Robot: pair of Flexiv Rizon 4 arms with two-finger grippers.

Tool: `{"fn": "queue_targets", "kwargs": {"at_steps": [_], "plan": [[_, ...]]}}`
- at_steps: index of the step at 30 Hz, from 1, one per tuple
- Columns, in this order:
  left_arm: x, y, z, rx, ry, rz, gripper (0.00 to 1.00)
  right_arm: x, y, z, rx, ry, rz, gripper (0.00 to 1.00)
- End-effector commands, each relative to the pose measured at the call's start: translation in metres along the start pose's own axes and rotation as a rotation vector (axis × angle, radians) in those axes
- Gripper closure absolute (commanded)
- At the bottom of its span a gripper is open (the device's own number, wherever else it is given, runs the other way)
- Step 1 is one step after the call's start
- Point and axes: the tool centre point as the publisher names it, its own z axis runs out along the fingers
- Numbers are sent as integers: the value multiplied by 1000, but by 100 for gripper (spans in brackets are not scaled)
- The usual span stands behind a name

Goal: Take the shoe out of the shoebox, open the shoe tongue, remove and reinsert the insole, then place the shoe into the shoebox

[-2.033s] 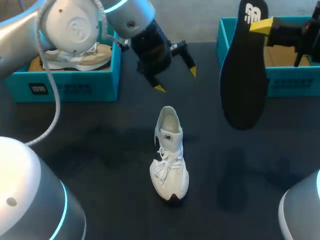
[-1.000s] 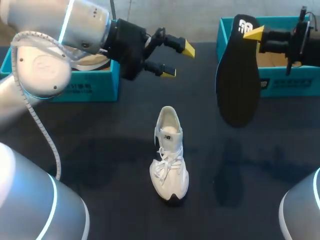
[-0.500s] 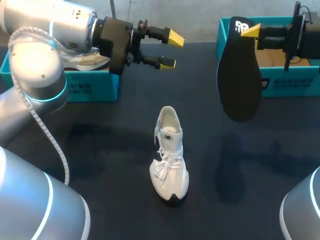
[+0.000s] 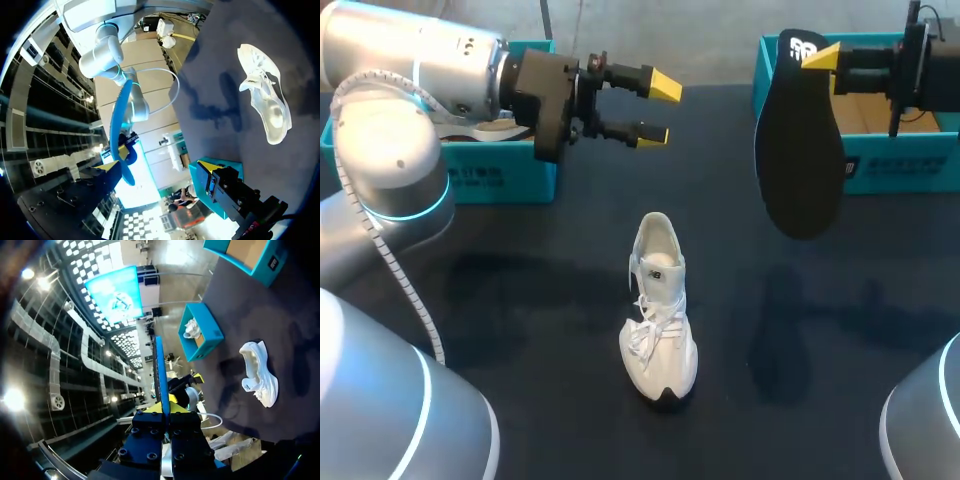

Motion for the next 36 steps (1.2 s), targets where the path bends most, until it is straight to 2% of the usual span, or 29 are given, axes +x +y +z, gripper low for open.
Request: {"fn": "queue_targets", "kwargs": {"at_steps": [1,8,12,15,19,25,36], "plan": [[1,0,1,0,-1,2,0,1,2,3,2,-2,1,100],[1,0,1,0,-1,2,0,1,2,3,2,-2,1,100],[-7,-4,-12,-20,-66,-49,0,1,2,3,2,-2,1,100],[-13,-10,-16,-42,-93,-68,0,-2,7,11,-20,36,38,100],[-16,-17,-17,-55,-120,-83,0,0,16,21,-25,16,53,100],[-13,-24,-13,-117,-173,-92,0,0,30,38,-27,-80,130,100],[-14,-33,-5,-158,-233,-110,0,-20,51,73,-41,-102,248,100]]}}
